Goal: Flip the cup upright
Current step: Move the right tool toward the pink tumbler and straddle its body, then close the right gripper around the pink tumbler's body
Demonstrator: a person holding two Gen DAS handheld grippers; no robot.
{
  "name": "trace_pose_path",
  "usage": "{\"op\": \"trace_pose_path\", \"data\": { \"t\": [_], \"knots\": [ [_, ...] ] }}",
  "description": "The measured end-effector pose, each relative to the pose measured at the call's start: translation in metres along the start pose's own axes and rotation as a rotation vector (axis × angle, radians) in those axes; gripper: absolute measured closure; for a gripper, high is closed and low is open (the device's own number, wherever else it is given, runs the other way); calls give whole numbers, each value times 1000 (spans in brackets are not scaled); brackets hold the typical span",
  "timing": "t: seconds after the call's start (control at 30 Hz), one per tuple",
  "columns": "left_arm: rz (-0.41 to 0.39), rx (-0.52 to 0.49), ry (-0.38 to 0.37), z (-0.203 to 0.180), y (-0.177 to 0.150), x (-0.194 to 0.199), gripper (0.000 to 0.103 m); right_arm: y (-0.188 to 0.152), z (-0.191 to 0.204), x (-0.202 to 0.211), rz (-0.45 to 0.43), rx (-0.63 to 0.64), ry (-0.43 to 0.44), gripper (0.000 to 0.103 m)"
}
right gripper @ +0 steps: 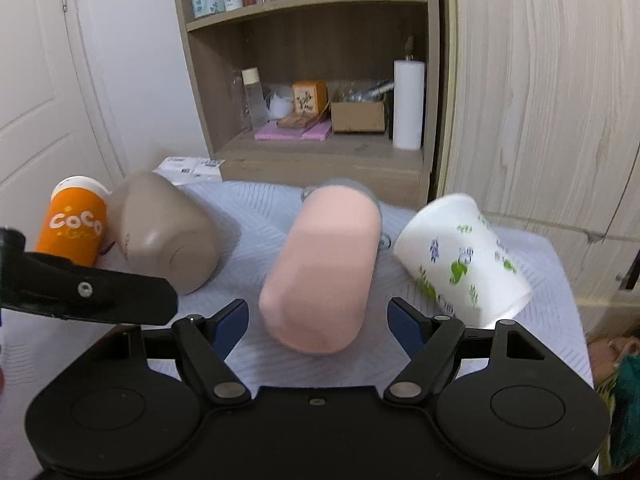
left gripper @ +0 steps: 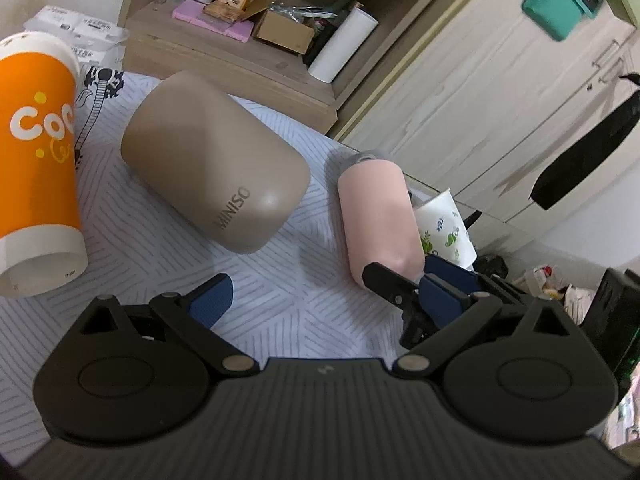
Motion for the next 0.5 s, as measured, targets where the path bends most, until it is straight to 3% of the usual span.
{"op": "trace_pose_path", "data": {
  "t": [0.27,0.3,0.33,0.5],
  "knots": [
    [5,31,-24,2,0,-5,3,-2,-4,-10,-30,-66,-22,24],
    [3,33,-20,3,0,-5,3,-2,-2,-9,-40,-67,-21,26],
    [-1,35,-19,3,0,-5,3,-4,-1,-8,-44,-64,-22,35],
    [-24,15,14,3,0,-2,3,-6,4,-2,-50,-66,-20,35]
  ]
}}
Point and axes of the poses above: each gripper's, at about its wrist camera, not at the fingertips, and x roughly against the way its jaws point, z to its left, y to its top, the point moved 6 cm from there along -x, roughly the way its jaws point, and after that the axes turned 7 degrees about y, right-handed, at the moved point
